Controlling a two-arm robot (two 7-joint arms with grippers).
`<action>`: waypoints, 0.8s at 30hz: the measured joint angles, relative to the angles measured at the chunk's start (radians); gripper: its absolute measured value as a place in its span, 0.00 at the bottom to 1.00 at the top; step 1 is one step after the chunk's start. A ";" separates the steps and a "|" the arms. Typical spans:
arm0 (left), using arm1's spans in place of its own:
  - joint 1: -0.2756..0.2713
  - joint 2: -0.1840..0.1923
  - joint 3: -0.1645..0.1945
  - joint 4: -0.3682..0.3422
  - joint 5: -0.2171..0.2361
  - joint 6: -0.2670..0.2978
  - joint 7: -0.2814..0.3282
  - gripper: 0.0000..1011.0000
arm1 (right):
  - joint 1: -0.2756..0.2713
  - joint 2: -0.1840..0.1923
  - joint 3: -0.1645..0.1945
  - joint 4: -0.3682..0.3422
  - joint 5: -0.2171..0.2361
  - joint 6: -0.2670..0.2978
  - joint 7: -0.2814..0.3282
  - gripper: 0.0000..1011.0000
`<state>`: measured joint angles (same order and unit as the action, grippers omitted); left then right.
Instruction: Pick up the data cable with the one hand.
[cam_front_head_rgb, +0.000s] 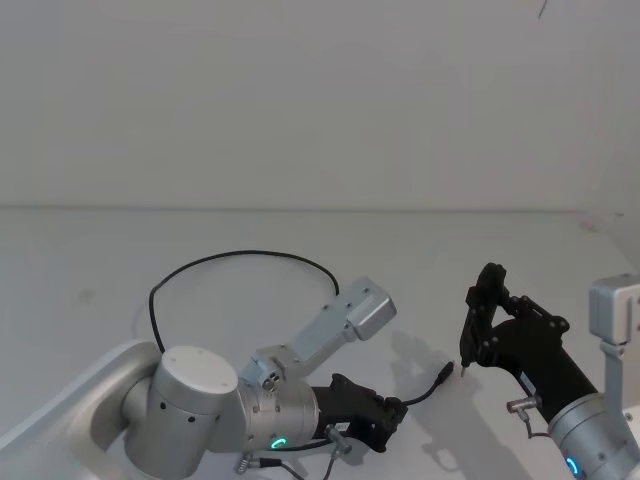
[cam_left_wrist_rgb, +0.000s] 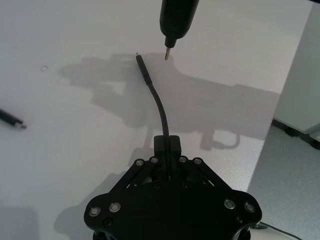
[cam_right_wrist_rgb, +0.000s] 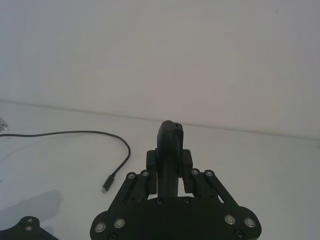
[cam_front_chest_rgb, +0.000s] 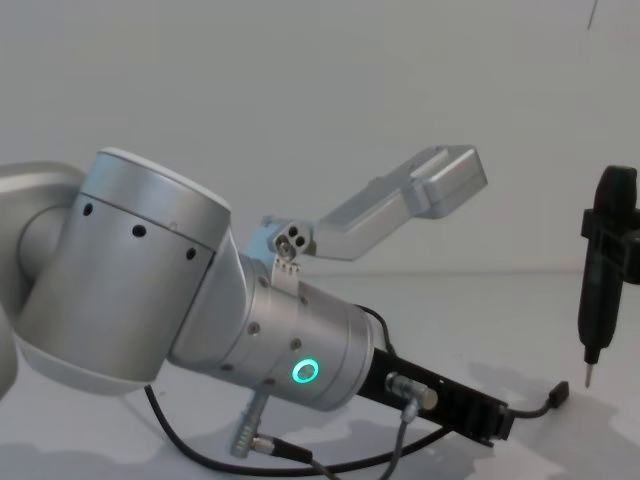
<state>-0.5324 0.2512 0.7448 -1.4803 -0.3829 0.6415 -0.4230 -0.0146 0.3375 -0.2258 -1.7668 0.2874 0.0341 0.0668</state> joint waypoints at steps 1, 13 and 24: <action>0.000 0.000 0.000 0.000 0.000 0.000 0.000 0.05 | 0.000 0.000 0.000 0.000 0.000 0.000 0.000 0.28; 0.001 0.009 0.001 -0.008 0.006 -0.010 -0.009 0.05 | 0.000 0.001 0.010 -0.015 0.002 0.004 0.002 0.28; 0.005 0.064 -0.011 -0.062 0.002 -0.051 -0.065 0.04 | 0.003 0.013 0.058 -0.070 0.076 0.019 0.060 0.28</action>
<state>-0.5271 0.3155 0.7339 -1.5427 -0.3806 0.5902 -0.4876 -0.0118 0.3507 -0.1682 -1.8368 0.3636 0.0527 0.1263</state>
